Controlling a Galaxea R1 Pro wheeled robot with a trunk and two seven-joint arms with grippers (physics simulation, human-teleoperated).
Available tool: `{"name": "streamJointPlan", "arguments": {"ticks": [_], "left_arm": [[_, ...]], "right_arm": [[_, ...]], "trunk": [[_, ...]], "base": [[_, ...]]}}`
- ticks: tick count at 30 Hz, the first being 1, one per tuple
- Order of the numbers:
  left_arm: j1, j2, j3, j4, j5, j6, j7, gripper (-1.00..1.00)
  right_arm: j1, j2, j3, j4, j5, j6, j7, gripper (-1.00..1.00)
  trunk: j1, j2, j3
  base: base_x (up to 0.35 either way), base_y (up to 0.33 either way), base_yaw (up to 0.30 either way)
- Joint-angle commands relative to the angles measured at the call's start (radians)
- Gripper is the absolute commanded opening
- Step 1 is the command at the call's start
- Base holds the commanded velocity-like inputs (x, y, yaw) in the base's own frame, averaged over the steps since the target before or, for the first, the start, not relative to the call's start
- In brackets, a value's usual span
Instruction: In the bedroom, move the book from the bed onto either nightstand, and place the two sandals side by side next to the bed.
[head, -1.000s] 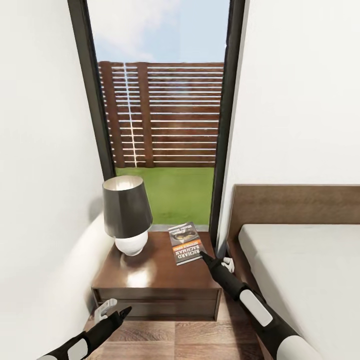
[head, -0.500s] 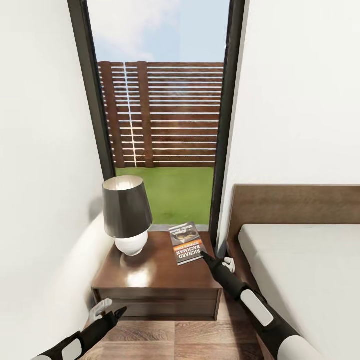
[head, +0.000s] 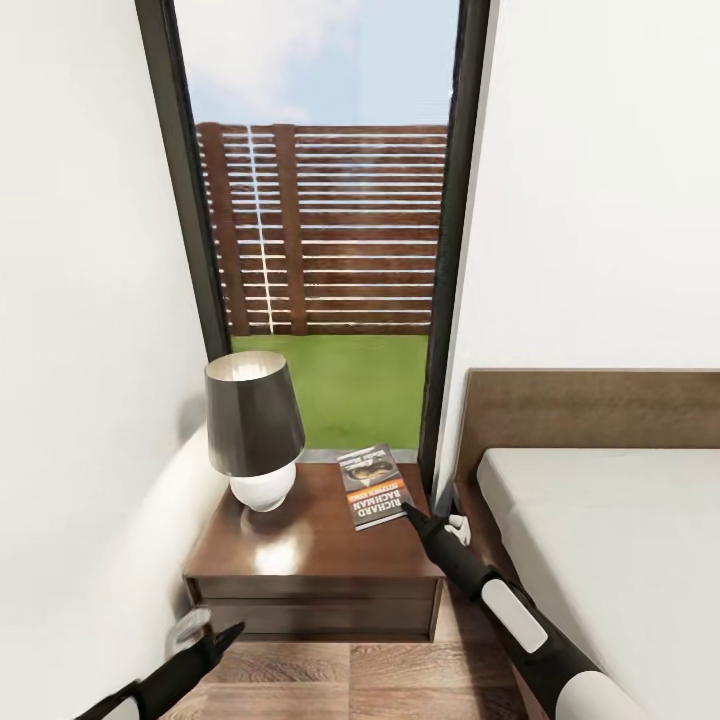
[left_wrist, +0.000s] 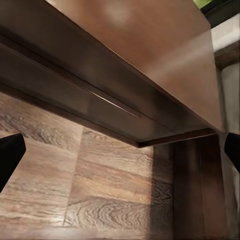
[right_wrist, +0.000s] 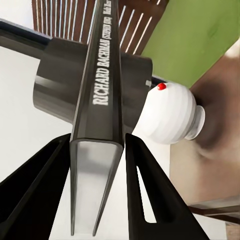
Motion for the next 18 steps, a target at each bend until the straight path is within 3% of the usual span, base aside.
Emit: {"name": "streamJointPlan", "arguments": {"ticks": [1,2,12,18], "left_arm": [[0.003,0.004,0.008,0.001,-0.006,-0.004,-0.032,1.0],[0.008,0.011,0.008,0.001,-0.005,-0.01,-0.087,1.0],[0.019,0.022,0.008,0.001,-0.004,-0.033,-0.328,1.0],[0.02,0.025,0.012,0.0,-0.005,-0.031,-0.517,1.0]], "right_arm": [[-0.001,-0.001,0.004,0.0,-0.01,0.004,0.001,-1.0],[-0.001,0.0,0.005,0.0,-0.007,0.005,0.001,-1.0],[-0.001,0.0,0.008,0.0,-0.002,0.005,0.002,-1.0],[-0.001,0.001,0.008,-0.001,-0.002,0.006,0.002,-1.0]], "trunk": [[0.0,0.0,-0.001],[0.0,0.0,-0.001],[0.0,0.0,-0.001],[0.0,0.0,-0.001]], "base": [[0.0,0.0,0.0],[0.0,0.0,0.0],[0.0,0.0,0.0],[0.0,0.0,0.0]]}}
